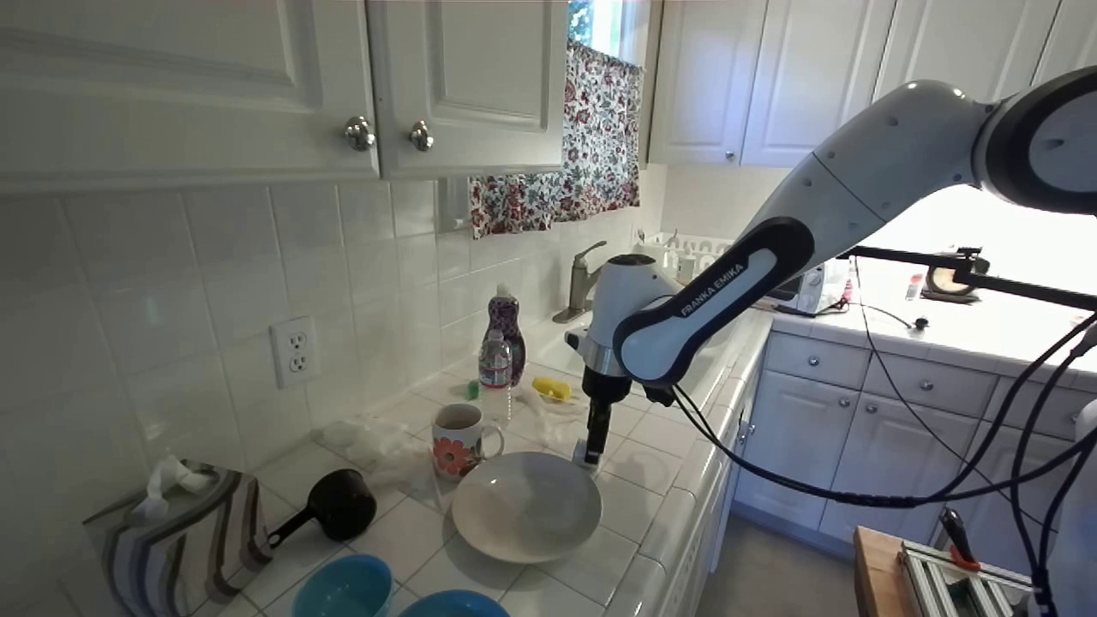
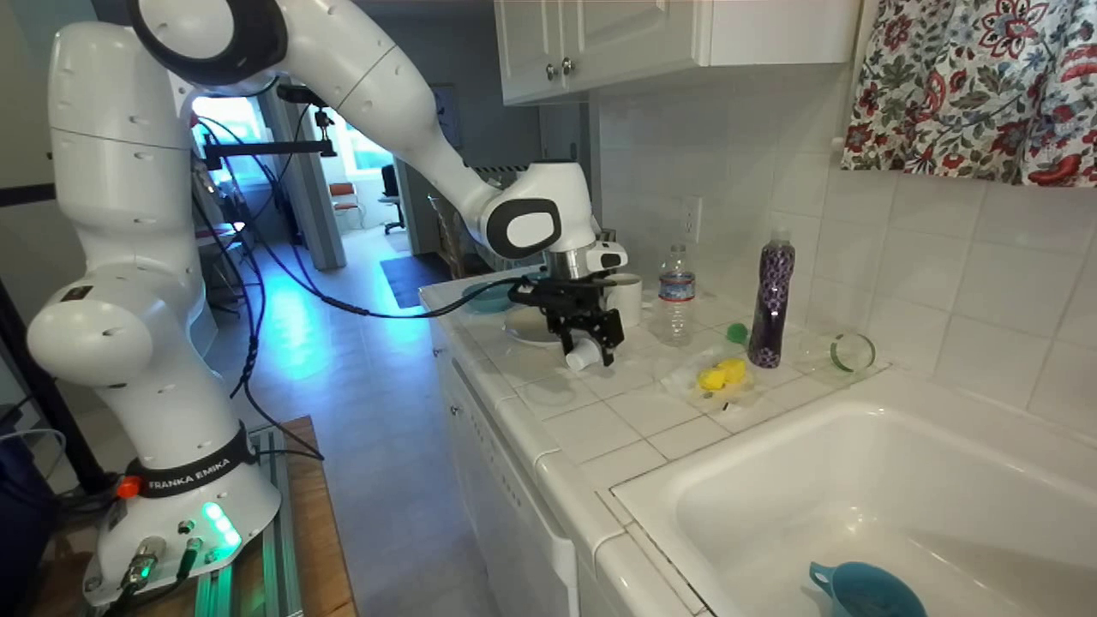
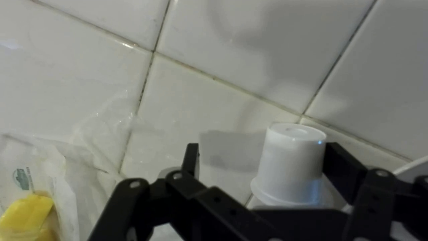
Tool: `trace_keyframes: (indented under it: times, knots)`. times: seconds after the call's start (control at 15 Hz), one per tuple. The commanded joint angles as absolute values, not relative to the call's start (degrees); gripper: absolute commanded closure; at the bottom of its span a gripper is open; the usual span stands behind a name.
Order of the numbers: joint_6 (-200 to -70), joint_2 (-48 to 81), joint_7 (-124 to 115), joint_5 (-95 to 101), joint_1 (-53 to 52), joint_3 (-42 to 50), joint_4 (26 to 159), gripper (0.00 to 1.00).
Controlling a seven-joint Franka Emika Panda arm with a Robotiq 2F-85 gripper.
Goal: Put the white object up right
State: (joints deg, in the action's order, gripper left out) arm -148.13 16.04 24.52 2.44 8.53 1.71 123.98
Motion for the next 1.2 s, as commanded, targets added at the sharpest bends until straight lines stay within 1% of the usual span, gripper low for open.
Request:
trace_keyframes:
  times: [0.0, 0.07, 0.13, 0.2, 0.4, 0.47, 0.6, 0.73, 0.8, 0.87, 0.93, 1.0, 1.07, 1.13]
  knots:
    - [-148.4, 18.54, 24.03, 1.71, 8.52, 1.0, 121.36, 0.25]
    - [-148.29, 18.89, 23.85, 1.71, 8.43, 0.88, 120.87, 0.3]
    - [-148.07, 19.4, 23.48, 1.71, 8.27, 0.74, 120.05, 0.3]
    - [-147.99, 19.81, 23.08, 1.77, 8.13, 0.66, 119.42, 0.32]
    - [-147.85, 20.89, 22.31, 2.2, 7.76, 0.45, 117.58, 0.32]
    - [-147.79, 21.27, 21.98, 2.24, 7.68, 0.38, 116.91, 0.35]
    - [-147.68, 21.73, 21.49, 2.1, 7.58, 0.2, 116.1, 0.56]
    - [-148.5, 21.68, 20.49, 2.19, 7.47, 0.26, 116.52, 0.69]
    - [-148.55, 21.53, 20.25, 2.01, 7.58, 0.24, 116.93, 0.72]
    - [-148.76, 21.5, 19.77, 2.23, 7.52, 0.44, 117.14, 0.7]
    - [-148.91, 21.56, 19.49, 2.43, 7.59, 0.67, 117.32, 0.6]
    - [-149.29, 21.59, 18.79, 2.79, 7.48, 1.01, 117.46, 0.44]
    - [-149.31, 21.6, 18.42, 2.72, 7.54, 1.13, 117.47, 0.42]
    - [-149.48, 21.48, 17.72, 2.87, 7.44, 1.42, 117.58, 0.36]
